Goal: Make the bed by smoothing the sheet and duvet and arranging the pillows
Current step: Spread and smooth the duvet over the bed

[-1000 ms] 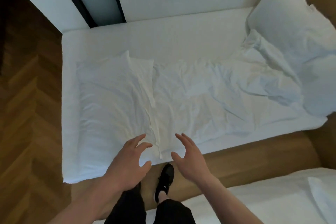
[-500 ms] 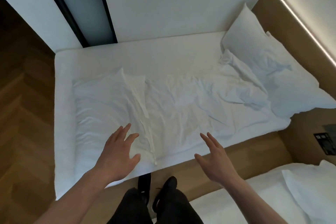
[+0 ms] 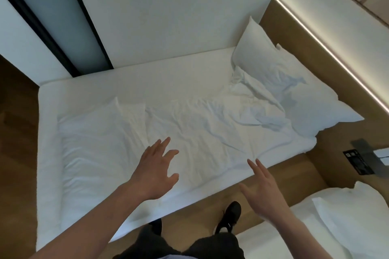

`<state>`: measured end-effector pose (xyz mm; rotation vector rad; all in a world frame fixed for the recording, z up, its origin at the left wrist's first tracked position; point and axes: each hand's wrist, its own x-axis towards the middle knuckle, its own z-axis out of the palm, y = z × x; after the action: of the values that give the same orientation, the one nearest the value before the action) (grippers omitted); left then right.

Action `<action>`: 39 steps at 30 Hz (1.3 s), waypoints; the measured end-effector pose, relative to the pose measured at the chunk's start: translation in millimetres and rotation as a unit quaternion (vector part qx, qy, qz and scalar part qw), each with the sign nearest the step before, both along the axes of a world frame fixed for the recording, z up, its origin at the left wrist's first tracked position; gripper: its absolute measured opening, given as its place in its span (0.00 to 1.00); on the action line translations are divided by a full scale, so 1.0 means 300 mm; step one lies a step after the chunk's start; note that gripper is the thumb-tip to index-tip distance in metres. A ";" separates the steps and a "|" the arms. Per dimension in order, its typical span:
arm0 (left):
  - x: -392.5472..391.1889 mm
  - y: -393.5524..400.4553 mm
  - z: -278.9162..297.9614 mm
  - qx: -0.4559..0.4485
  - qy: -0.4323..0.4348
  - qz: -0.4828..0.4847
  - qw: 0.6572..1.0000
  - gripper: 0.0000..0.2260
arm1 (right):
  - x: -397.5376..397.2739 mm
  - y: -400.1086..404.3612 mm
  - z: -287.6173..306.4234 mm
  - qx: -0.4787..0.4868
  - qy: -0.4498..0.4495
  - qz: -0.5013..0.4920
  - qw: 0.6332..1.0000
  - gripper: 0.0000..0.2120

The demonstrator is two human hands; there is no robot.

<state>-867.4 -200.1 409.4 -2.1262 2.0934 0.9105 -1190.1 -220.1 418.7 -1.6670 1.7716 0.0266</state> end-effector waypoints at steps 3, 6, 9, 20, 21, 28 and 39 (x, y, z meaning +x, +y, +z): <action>-0.134 -0.074 -0.011 0.003 -0.016 0.005 1.000 0.32 | -0.134 -0.093 -0.021 0.005 0.004 0.017 1.000 0.38; -0.289 -0.130 -0.026 0.029 -0.030 0.023 0.999 0.33 | -0.282 -0.206 -0.043 0.008 -0.002 0.055 0.998 0.38; -0.456 -0.172 -0.021 0.046 -0.030 0.050 0.997 0.34 | -0.432 -0.319 -0.046 0.019 0.008 0.096 0.995 0.37; -0.802 -0.308 0.016 0.042 -0.009 0.112 0.993 0.34 | -0.755 -0.659 -0.022 0.008 0.009 0.130 0.991 0.36; -0.811 -0.328 0.009 0.039 -0.009 0.109 0.993 0.33 | -0.770 -0.669 -0.028 0.011 0.009 0.126 0.992 0.36; -0.921 -0.519 -0.058 0.055 -0.020 0.051 0.997 0.34 | -0.915 -0.747 -0.051 0.021 0.001 0.092 0.996 0.35; -1.300 -0.849 -0.183 0.074 0.000 0.077 0.994 0.33 | -1.245 -1.166 -0.190 0.063 0.001 0.099 0.993 0.34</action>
<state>-1257.5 -454.9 354.5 -2.2333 1.8200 1.0450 -1563.5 -569.9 361.7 -1.7437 1.5657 0.2256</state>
